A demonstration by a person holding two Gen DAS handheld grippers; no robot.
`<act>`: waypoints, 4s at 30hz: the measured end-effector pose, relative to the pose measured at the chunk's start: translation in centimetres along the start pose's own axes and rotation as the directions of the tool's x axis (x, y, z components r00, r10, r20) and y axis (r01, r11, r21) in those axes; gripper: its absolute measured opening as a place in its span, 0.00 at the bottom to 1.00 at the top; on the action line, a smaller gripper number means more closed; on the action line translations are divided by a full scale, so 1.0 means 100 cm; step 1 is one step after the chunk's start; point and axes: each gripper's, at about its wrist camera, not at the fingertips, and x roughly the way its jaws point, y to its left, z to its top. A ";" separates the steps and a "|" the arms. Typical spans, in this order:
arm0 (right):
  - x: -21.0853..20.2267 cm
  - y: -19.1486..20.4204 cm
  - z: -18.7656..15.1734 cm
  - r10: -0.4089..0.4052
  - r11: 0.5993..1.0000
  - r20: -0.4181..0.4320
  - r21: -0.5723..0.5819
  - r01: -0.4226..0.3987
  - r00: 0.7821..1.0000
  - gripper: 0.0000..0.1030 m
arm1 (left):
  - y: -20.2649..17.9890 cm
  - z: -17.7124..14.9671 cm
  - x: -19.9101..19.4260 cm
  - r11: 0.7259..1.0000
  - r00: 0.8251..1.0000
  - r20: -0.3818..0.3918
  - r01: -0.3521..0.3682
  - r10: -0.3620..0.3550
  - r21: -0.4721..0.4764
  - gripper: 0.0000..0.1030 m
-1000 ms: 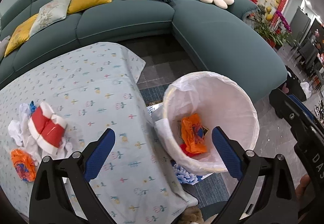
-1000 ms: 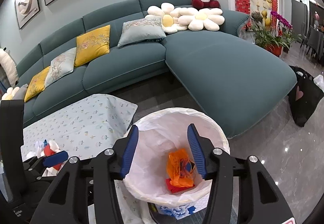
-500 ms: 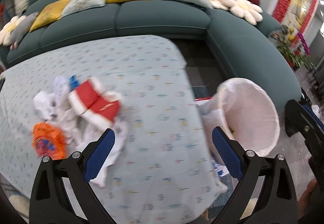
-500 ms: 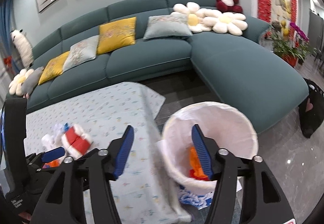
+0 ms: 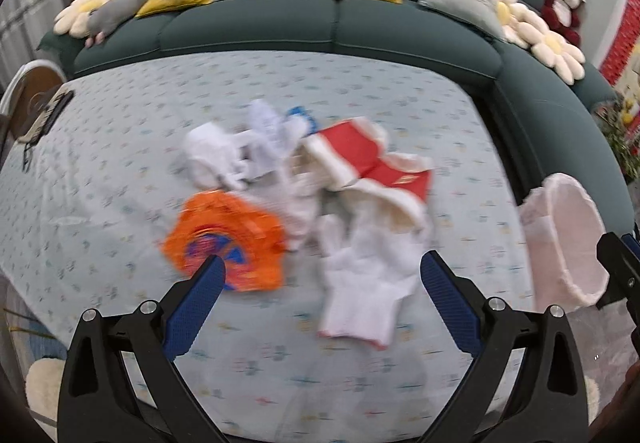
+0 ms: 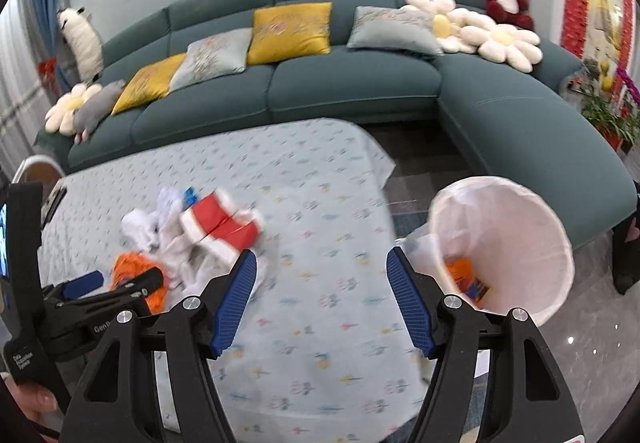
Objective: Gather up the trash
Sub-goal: 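Return both tools over the remaining trash on the table, then grasp the orange bag with the left tool while the right tool grasps a white glove, then carry the orange bag and white glove over the wastebasket, then open both tools to drop the bag and glove into the wastebasket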
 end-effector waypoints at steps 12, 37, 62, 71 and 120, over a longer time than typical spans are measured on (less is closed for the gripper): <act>0.054 0.085 -0.038 0.053 0.995 -0.144 -0.079 -0.065 0.988 0.63 | 0.084 -0.010 0.023 0.998 0.998 -0.036 -0.057 0.056 -0.029 0.91; 0.142 0.111 -0.076 0.107 0.993 -0.362 -0.010 -0.118 0.926 0.20 | 0.096 -0.006 0.095 1.000 0.992 -0.128 -0.001 0.003 0.018 0.21; -0.015 0.029 -0.032 0.170 0.984 -0.049 0.056 -0.167 0.984 0.04 | -0.015 -0.016 -0.045 0.977 0.984 -0.002 0.178 -0.179 0.114 0.13; -0.064 -0.044 -0.006 0.107 0.987 0.091 0.108 -0.117 0.990 0.04 | -0.102 -0.006 -0.074 0.939 0.964 0.022 0.253 -0.265 0.232 0.13; 0.000 -0.251 0.021 -0.110 0.940 0.069 0.331 0.081 0.991 0.11 | -0.341 0.016 0.017 0.821 0.917 -0.150 0.397 -0.369 0.411 0.50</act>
